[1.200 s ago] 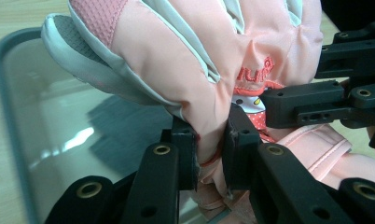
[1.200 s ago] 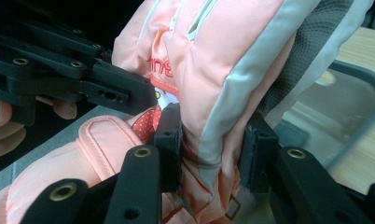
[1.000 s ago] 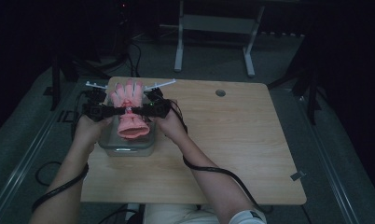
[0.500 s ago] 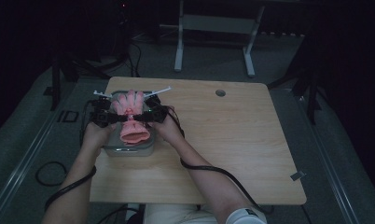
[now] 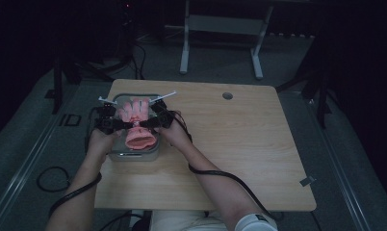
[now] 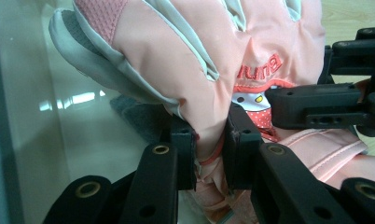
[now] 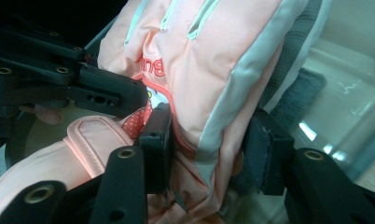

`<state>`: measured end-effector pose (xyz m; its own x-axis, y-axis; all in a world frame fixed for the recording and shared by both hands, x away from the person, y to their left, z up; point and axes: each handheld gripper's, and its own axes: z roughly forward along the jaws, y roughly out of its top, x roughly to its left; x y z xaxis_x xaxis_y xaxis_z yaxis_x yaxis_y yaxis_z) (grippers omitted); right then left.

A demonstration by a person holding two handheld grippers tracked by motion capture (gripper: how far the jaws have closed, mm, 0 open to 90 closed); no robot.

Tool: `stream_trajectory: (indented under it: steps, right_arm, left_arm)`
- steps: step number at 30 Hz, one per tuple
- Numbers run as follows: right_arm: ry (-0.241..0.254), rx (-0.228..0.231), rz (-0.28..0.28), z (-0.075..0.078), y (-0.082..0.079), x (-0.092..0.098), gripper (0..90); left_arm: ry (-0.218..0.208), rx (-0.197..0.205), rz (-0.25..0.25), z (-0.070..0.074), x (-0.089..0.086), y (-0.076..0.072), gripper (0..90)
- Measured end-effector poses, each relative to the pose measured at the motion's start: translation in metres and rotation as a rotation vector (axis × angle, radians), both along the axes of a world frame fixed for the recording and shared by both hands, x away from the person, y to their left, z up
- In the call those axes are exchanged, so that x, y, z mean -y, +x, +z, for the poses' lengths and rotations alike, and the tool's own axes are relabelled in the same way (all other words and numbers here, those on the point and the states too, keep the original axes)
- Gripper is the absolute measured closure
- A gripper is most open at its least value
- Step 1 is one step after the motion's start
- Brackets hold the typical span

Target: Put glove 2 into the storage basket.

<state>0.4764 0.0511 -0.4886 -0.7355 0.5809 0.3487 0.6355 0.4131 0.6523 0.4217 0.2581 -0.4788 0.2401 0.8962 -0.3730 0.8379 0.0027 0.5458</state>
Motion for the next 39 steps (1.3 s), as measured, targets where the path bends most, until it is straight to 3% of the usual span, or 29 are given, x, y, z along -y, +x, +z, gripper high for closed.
stream_trajectory:
  steps: [3,7,9,11,14,17,22,25,29,30,33,36,39]
  right_arm:
    - [-0.015,0.017,-0.008,0.004,-0.001,0.004,51.1]
    - [-0.013,0.093,-0.004,0.017,-0.005,0.011,44.8]
    - [-0.021,0.131,0.003,0.024,-0.009,0.014,41.0]
    - [-0.006,0.133,0.01,0.026,-0.012,0.018,40.1]
    - [0.021,0.132,0.002,0.029,-0.014,0.026,38.9]
    - [0.052,0.115,-0.005,0.03,-0.019,0.035,39.9]
    - [0.048,0.131,0.002,0.029,-0.024,0.043,39.2]
    - [0.055,0.141,-0.006,0.033,-0.024,0.05,38.6]
    - [0.08,0.178,-0.025,0.038,-0.023,0.058,34.1]
    - [0.099,0.167,-0.03,0.041,-0.022,0.063,28.5]
    - [0.095,0.149,-0.011,0.041,-0.022,0.068,18.6]
    - [0.084,0.165,-0.016,0.041,-0.023,0.071,18.1]
    - [0.079,0.165,-0.006,0.04,-0.024,0.073,17.0]
  left_arm:
    - [0.005,0.003,0.007,0.001,0.003,0.001,75.7]
    - [0.008,0.003,0.027,-0.001,0.005,0.001,74.6]
    - [0.001,0.008,0.038,-0.001,0.006,0.002,68.9]
    - [0.021,0.028,0.052,0.001,0.009,0.002,61.2]
    - [0.046,0.036,0.064,0.002,0.012,0.003,56.9]
    - [0.064,0.044,0.084,-0.001,0.017,0.005,56.5]
    - [0.12,0.067,0.086,0.002,0.025,0.008,52.8]
    - [0.119,0.065,0.088,0.005,0.022,0.007,47.0]
    - [0.123,0.084,0.087,0.011,0.017,0.003,46.6]
    - [0.124,0.091,0.087,0.012,0.017,0.002,44.5]
    - [0.119,0.095,0.083,0.014,0.016,-0.002,41.8]
    - [0.124,0.124,0.088,0.018,0.014,-0.006,37.0]
    - [0.1,0.141,0.099,0.023,0.01,-0.01,37.0]
